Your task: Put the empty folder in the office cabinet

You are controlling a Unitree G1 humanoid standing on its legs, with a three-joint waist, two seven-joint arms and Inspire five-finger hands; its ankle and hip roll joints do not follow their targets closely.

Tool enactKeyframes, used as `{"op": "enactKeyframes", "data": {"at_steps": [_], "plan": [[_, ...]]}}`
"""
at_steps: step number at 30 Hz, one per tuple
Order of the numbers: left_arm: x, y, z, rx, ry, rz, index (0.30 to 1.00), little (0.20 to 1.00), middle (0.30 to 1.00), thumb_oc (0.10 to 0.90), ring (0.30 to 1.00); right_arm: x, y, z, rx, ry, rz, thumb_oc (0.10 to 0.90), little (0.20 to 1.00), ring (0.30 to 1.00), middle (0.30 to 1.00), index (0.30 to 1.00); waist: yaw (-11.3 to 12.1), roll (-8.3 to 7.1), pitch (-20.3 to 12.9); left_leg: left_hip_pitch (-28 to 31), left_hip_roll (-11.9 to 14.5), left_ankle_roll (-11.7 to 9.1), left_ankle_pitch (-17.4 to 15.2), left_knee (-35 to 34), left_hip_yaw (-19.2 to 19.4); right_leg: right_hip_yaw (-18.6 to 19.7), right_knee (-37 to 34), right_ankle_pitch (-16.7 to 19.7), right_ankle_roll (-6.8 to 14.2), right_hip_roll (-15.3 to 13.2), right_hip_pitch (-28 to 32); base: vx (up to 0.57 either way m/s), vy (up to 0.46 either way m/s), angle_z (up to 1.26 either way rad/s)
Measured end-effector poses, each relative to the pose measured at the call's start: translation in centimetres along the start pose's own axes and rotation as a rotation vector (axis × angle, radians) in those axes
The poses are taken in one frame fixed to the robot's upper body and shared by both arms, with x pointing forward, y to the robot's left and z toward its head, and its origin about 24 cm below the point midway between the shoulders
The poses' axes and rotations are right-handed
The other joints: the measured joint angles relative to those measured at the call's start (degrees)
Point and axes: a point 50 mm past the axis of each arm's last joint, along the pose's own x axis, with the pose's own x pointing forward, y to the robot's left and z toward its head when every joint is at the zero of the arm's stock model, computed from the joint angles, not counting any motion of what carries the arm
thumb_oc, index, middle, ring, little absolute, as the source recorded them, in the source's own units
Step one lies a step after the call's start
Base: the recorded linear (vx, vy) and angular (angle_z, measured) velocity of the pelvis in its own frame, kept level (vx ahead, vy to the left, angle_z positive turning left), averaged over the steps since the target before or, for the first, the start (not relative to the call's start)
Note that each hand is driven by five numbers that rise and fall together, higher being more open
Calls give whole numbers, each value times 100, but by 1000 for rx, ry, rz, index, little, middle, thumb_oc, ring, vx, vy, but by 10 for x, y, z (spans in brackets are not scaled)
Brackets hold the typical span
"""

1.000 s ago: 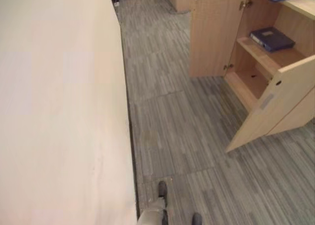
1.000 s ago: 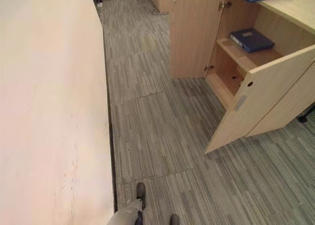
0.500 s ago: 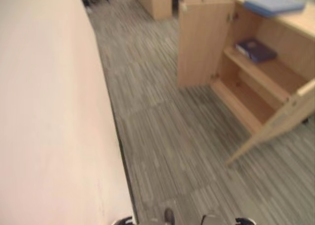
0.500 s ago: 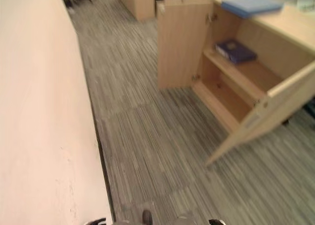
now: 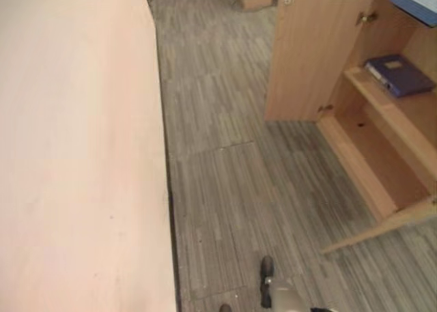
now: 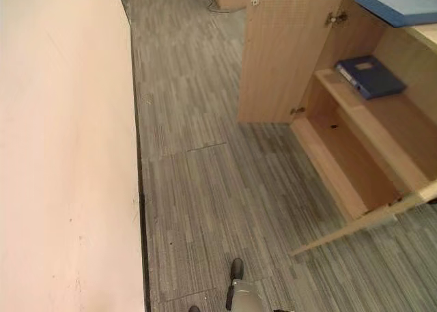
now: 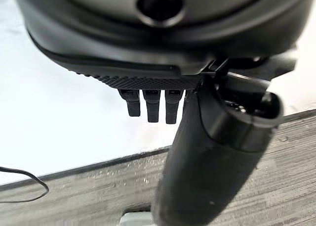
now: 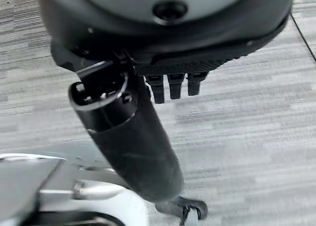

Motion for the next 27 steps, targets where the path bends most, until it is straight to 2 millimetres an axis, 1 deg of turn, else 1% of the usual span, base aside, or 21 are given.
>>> {"op": "enactKeyframes", "data": {"at_steps": [2,3,5,7,8,9,10,11,12,13,14,15,16,17,18,20,21,23,24,25,27], "plan": [[2,-5,18,0,-49,-15,900,900,900,800,900,1,-9,8,14,-21,-23,800,900,900,900,900,-27,-76,39,-106,162,-91,80,-74,6,-120,-29,-93,-196,115,12,230,-180,10],[2,-5,21,6,-59,-16,900,900,900,800,900,1,-11,10,23,-27,-31,800,900,900,900,900,-26,-72,39,-123,223,-142,104,-106,4,-148,-23,-129,-212,167,17,242,-191,12],[4,-1,43,15,-119,-7,900,900,900,800,900,1,-15,19,72,-51,-47,800,900,900,900,900,-39,-140,70,-107,349,-239,83,-73,-49,-236,-76,-276,-106,261,64,178,-151,15],[4,0,55,15,-161,-6,900,900,900,800,900,1,-15,19,85,-53,-52,800,900,900,900,900,-15,-193,80,-169,374,-303,67,142,-46,-245,-118,-317,-101,285,139,135,-180,17],[4,2,63,10,-193,1,900,900,900,800,900,2,-11,21,90,-57,-46,800,900,900,900,900,-15,-296,138,-492,346,-456,0,978,-46,-238,-291,-383,-95,312,332,68,-130,20],[4,5,68,-3,-208,7,900,900,900,800,900,2,-7,20,93,-52,-37,800,900,900,900,900,3,-372,157,-850,310,-486,-9,1780,-40,-234,-373,-387,-103,299,435,97,-222,9],[4,7,68,-6,-211,24,900,900,900,800,900,2,-3,15,94,-32,-32,800,900,900,900,900,101,-438,154,-1190,302,-559,105,2570,-40,-219,-372,-399,-246,288,559,103,-197,-1],[4,7,68,-7,-211,23,900,900,900,800,900,2,-3,12,100,-26,-33,800,900,900,900,900,125,-363,163,-1391,366,-649,161,2999,-97,-189,-322,-509,-285,351,587,280,-237,2],[5,7,72,-9,-216,25,900,900,900,800,900,2,0,6,107,6,-27,800,900,900,900,900,174,-367,210,-1819,382,-833,530,3824,-45,-224,-387,-521,-323,355,716,151,-76,16],[5,10,72,-16,-215,32,900,900,900,800,900,3,3,11,112,3,-22,800,900,900,900,900,208,-426,232,-2019,377,-812,542,4078,-26,-187,-403,-554,-337,322,749,271,-22,30],[5,12,73,-19,-215,38,900,900,900,800,900,3,7,6,122,38,-16,800,900,900,900,900,202,-559,324,-2268,330,-674,395,3692,139,-140,-493,-540,-346,243,826,95,18,24],[6,12,71,-21,-207,37,900,900,900,800,900,3,7,7,122,40,-14,800,900,900,900,900,249,-579,370,-2349,301,-603,420,3015,202,-149,-523,-546,-333,205,847,257,30,14],[6,10,64,-17,-182,33,900,900,900,800,900,3,7,6,122,48,-13,800,900,900,900,900,301,-573,376,-2346,295,-620,525,2019,220,-143,-617,-551,-331,212,905,200,38,-6],[6,10,60,-16,-169,31,900,900,900,800,900,3,7,6,122,47,-15,800,900,900,900,900,308,-557,382,-2318,290,-623,647,1523,260,-152,-661,-547,-337,232,936,306,57,-13],[6,8,44,-23,-113,27,900,900,900,800,900,3,7,6,118,48,-14,800,900,900,900,900,315,-474,434,-2254,367,-787,1149,119,217,-158,-896,-542,-302,345,1221,330,56,-11],[5,5,32,-40,-77,21,900,900,900,800,900,3,6,3,117,60,-17,800,900,900,900,900,327,-324,446,-2166,467,-838,1506,-890,104,-178,-1029,-530,-323,526,1401,355,65,-12],[4,3,28,-71,-54,17,900,900,900,800,900,3,6,2,116,68,-21,800,900,900,900,900,373,-164,514,-2409,614,-945,1715,-928,-100,-163,-1029,-652,-338,699,1607,352,89,-24],[4,1,23,-92,-29,13,900,900,900,800,900,3,6,-3,116,81,-19,800,900,900,900,900,562,-132,515,-2484,594,-967,1850,-919,-266,8,-1025,-749,-383,733,1809,390,121,-45],[3,-1,19,-98,-8,9,900,900,900,800,900,2,5,-7,124,98,-22,800,900,900,900,900,630,-112,503,-2427,584,-927,1878,-916,-328,179,-1019,-868,-282,734,1968,424,152,-58],[3,-3,13,-95,11,7,900,900,900,800,900,2,4,-9,133,106,-26,800,900,900,900,900,635,-104,491,-2354,601,-881,1869,-900,-329,279,-997,-887,-294,723,2091,436,167,-61],[1,-5,4,-90,33,-7,900,900,900,800,900,0,3,-23,129,145,-32,800,900,900,900,900,604,-91,274,-2210,581,-835,1903,-777,-298,449,-984,-1066,-155,650,2235,440,195,-51]]}}
